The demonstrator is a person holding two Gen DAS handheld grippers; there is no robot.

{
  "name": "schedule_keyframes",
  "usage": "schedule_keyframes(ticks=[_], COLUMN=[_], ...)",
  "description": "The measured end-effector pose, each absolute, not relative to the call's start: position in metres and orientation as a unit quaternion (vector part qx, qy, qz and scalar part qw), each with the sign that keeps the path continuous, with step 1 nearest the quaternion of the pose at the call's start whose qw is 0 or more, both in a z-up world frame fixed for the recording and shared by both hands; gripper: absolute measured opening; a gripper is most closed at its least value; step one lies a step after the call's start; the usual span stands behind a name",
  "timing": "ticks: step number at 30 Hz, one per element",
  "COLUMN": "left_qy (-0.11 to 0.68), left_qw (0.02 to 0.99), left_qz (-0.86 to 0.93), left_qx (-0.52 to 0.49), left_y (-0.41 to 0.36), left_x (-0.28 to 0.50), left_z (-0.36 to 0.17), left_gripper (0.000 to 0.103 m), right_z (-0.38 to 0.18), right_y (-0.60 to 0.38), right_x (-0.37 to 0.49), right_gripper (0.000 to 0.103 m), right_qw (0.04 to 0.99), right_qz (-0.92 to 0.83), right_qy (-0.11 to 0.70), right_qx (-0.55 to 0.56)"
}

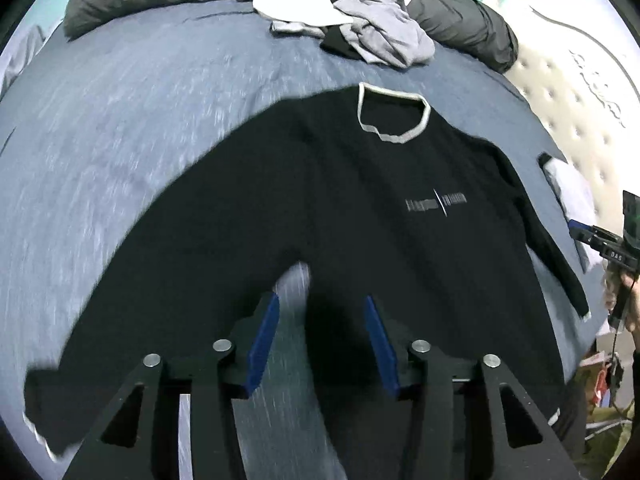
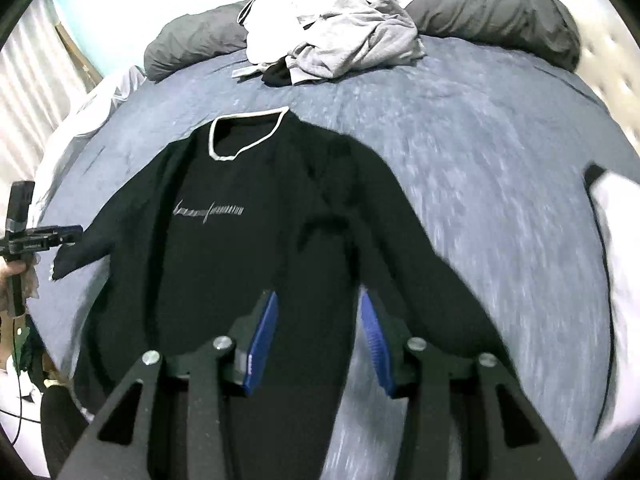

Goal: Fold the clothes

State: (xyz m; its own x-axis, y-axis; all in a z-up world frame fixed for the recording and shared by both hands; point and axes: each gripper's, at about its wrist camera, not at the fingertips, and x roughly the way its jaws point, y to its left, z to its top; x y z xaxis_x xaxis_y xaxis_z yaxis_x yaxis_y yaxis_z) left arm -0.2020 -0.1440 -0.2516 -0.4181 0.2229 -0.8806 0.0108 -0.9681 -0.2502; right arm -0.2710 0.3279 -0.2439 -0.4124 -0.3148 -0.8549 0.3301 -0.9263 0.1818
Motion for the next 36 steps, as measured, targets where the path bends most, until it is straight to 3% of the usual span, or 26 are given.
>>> schedule_keyframes(ticks=[10,19,25,28,29,33,36], left_qy=[-0.070,-0.009,0.014,0.008,0.005,0.001,0.023], left_qw=[0.054,0.039,0.049,0.054,0.058,0.080,0.069], left_qz=[0.839,0.839,0.833,0.832,0.830,0.825,0.836], left_qx=[-0.536,-0.543,-0.551,-0.552,-0.554,-0.559,-0.544], left_y=[-0.152,-0.159,-0.165,-0.167,-0.167,-0.162,-0.157], left_x=[-0.326,-0.389,-0.405,-0.408,-0.409,-0.410,-0.407], left_z=[-0.275,-0.298,-0.311,-0.316,-0.318,-0.323,-0.316], left_gripper=[0.057,0.057,0.057,0.057,0.055,0.012,0.009], right_z=[-0.260,-0.307,-0.328,-0.324,-0.322,-0.314,-0.309], right_y=[0.290,0.253,0.258,0.264,0.266,0.273,0.278], right_x=[-0.401,-0.453,-0.457,-0.461,-0.462,-0.468,-0.472], right_gripper=[0.044,0.044,0.008,0.006,0.005,0.005,0.004], right_qw=[0.215,0.222,0.213,0.199,0.194,0.175,0.161], right_qz=[-0.846,-0.814,-0.807,-0.818,-0.822,-0.838,-0.848], right_qy=[0.057,0.171,0.196,0.196,0.196,0.195,0.195], right_qx=[0.485,0.509,0.514,0.502,0.497,0.478,0.466])
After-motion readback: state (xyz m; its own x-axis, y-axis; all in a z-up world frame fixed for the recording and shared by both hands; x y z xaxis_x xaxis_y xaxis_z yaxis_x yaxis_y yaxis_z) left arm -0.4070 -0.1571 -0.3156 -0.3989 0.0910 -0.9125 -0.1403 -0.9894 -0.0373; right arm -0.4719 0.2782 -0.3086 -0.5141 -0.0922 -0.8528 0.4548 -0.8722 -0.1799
